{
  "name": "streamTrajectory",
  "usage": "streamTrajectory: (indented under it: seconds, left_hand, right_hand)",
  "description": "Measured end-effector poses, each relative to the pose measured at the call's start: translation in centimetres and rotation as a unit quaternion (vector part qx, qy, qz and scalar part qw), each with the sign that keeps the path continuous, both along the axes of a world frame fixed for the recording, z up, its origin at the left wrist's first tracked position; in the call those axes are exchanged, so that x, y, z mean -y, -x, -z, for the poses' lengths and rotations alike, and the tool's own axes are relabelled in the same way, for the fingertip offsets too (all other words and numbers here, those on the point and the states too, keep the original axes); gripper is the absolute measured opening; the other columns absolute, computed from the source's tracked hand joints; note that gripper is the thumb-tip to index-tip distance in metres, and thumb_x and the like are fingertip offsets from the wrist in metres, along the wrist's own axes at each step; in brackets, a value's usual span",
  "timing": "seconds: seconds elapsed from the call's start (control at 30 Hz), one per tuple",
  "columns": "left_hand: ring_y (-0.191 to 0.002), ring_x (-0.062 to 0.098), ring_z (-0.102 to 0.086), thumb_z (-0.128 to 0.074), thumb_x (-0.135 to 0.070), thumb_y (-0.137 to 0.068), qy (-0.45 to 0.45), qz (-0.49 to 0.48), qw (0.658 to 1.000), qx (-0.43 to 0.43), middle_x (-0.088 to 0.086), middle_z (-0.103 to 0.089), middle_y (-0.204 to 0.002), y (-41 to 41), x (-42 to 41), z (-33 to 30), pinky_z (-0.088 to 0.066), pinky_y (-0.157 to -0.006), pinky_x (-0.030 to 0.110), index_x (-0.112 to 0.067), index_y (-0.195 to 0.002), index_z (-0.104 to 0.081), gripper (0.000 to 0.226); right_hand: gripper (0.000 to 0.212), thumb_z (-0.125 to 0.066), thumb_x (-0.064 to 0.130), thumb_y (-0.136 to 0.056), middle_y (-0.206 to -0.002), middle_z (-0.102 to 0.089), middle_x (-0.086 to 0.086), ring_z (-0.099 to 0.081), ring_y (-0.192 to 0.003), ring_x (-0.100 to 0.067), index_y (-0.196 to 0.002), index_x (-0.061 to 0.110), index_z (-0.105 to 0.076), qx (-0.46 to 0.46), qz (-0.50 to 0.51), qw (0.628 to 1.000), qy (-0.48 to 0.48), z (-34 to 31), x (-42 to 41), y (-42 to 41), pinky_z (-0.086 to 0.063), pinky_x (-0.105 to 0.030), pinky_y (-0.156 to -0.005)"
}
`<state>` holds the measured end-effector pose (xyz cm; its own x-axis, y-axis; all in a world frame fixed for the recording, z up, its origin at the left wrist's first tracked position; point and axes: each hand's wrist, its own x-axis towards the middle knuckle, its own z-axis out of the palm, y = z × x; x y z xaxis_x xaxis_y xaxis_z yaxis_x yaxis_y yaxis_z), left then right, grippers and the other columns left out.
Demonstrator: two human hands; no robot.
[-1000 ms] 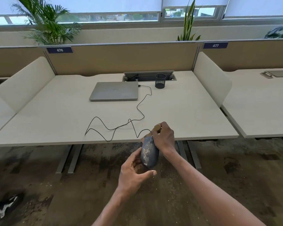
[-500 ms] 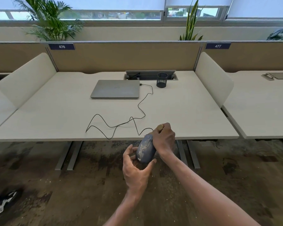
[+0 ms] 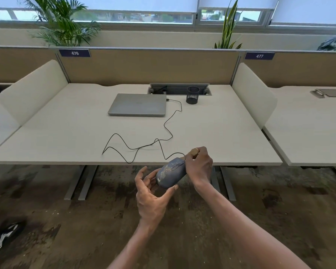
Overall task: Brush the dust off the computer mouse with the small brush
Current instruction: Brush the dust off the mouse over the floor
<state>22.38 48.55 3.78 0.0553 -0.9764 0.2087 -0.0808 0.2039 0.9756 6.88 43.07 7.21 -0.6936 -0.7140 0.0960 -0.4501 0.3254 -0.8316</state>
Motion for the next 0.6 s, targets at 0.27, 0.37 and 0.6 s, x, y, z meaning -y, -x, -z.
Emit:
streamTrajectory:
  seconds: [0.27, 0.37, 0.6]
  left_hand:
    - [-0.108, 0.012, -0.071, -0.092, -0.039, -0.058, -0.007, -0.018, 1.0, 0.01, 0.002, -0.071, -0.118, -0.8, 0.7, 0.0, -0.057, -0.096, 0.044, -0.019, -0.137, -0.032, 0.101]
    - [-0.109, 0.013, -0.071, -0.092, -0.04, -0.057, -0.007, -0.019, 1.0, 0.019, 0.002, -0.071, -0.117, -0.9, 0.8, 0.0, -0.057, -0.096, 0.046, -0.018, -0.134, -0.034, 0.099]
    - [-0.107, 0.007, -0.071, -0.094, -0.036, -0.056, -0.004, -0.009, 0.999, 0.034, 0.007, -0.072, -0.118, -0.9, 1.2, 0.3, -0.058, -0.095, 0.039, -0.014, -0.127, -0.036, 0.094]
  right_hand:
    - [0.01, -0.051, 0.022, -0.102, -0.079, -0.07, -0.007, -0.056, -0.064, -0.03, -0.1, 0.012, -0.054, -0.153, 0.012, 0.985, 0.072, -1.8, -2.1, 1.5, -0.036, -0.029, -0.057]
    - [0.009, -0.06, 0.016, -0.099, -0.073, -0.065, 0.0, -0.067, -0.064, -0.032, -0.1, 0.011, -0.053, -0.227, -0.02, 0.964, 0.14, -3.5, -3.1, 1.4, -0.036, -0.026, -0.058]
    - [0.031, -0.064, 0.006, -0.097, -0.085, -0.071, -0.008, -0.068, -0.068, -0.02, -0.123, 0.006, -0.047, -0.265, -0.218, 0.896, 0.283, -8.0, -4.0, 1.4, -0.057, -0.026, -0.061]
